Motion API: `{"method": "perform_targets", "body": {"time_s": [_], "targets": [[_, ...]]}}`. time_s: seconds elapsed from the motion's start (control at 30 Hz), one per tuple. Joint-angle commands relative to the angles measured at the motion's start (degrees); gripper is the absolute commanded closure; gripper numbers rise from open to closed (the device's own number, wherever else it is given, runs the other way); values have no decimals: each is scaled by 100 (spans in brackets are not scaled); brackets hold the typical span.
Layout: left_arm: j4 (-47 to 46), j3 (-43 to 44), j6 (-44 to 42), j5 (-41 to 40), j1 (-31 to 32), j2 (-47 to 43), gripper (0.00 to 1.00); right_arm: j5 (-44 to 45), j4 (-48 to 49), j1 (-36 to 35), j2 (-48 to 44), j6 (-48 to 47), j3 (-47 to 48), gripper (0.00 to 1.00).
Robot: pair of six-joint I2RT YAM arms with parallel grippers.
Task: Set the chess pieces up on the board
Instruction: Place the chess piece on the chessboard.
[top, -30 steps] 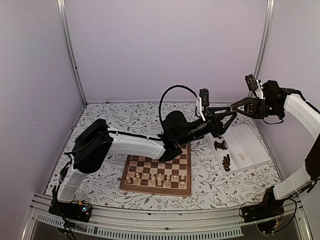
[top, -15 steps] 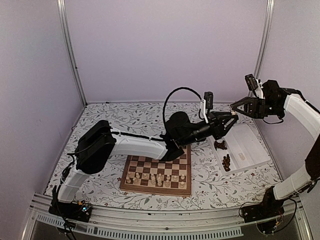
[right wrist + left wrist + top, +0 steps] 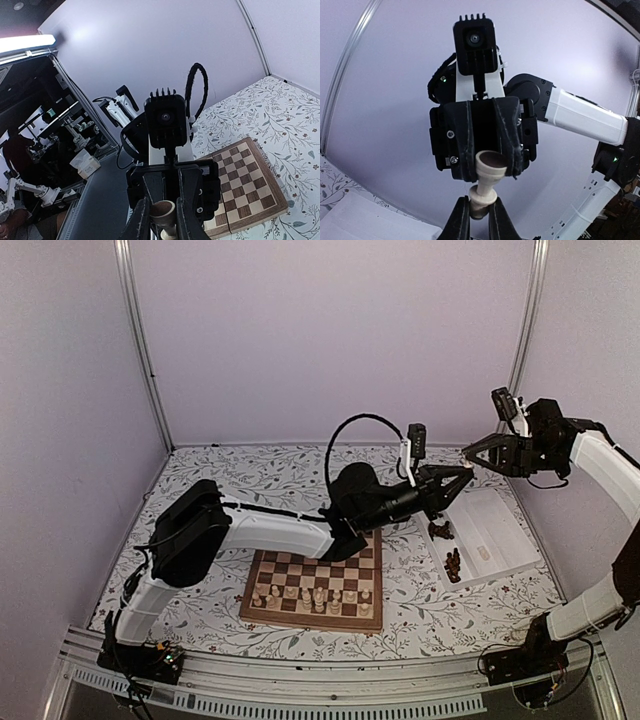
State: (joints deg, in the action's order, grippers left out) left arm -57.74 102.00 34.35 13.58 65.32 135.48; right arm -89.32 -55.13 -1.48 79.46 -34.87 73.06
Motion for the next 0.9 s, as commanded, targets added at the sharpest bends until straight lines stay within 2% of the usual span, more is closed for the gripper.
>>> {"method": "perform_targets", "body": {"time_s": [0.0,0.13,0.23,0.27,0.3,0.33,0.47,0.53,0.6,0.87], "targets": [[19,-317,-129,166,0,-466,100,-1481,528,-23,-167,244,-160,78],[443,-875,-170,327,-9,-1000,100,-1181,885,46,-194,707,-80,61],[1080,-1473,-55,601,-42,-1577,100,-140,571,262,-254,580,293,53],[1443,-1657,-69,697,-48,-1792,100,401,122,269,-288,216,510,52],[1879,-1799,-97,763,-49,-2015,100,915,-323,214,-334,-720,698,51],[2525,-1927,-141,826,-54,-2224,100,1501,-550,188,-365,-1214,813,51],[5027,-1995,-255,988,-111,-2861,100,3458,-748,-290,-750,-2561,613,51],[6088,-1958,-285,1162,-172,-3047,100,4242,-726,-642,-1039,-3174,347,52],[6735,-1991,-249,1377,-261,-3204,100,5004,-576,-1141,-1247,-3342,83,53],[7871,-1807,-219,2231,-440,-3298,100,6550,-199,-3273,-1311,-2963,-171,58]]}}
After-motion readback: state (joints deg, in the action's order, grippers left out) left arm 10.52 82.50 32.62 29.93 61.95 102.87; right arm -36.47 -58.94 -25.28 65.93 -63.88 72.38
